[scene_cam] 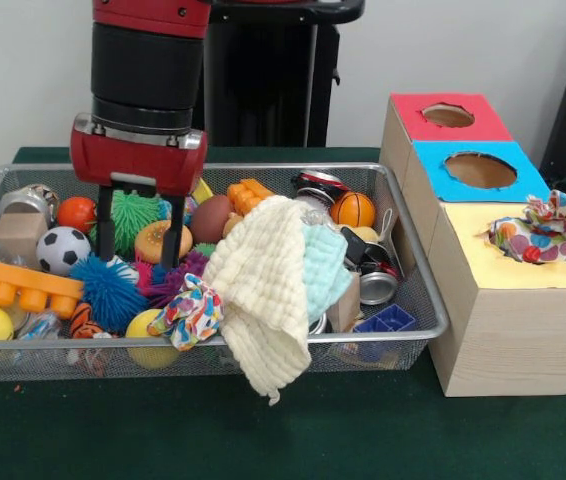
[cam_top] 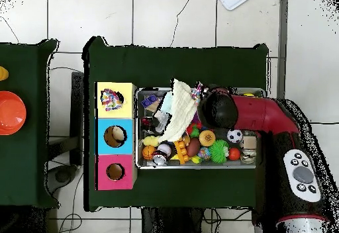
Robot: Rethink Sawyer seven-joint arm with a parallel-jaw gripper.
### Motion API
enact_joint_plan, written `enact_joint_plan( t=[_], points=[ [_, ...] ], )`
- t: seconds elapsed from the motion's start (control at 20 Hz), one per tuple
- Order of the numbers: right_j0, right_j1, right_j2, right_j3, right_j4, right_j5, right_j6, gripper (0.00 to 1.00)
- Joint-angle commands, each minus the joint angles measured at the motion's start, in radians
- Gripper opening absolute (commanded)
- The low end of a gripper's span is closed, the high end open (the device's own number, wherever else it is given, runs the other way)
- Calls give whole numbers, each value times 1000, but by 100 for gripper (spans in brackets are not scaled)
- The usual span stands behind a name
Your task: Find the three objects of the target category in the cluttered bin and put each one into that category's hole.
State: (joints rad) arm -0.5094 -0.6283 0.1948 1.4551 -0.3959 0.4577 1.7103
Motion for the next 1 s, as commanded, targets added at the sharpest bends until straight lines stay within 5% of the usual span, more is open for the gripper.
enact_joint_plan(
  t=[0.05,1.0],
  points=[
    [-3,-13,107,62,57,156,-32,100],
    [-10,48,122,31,14,29,-36,100]
  ],
)
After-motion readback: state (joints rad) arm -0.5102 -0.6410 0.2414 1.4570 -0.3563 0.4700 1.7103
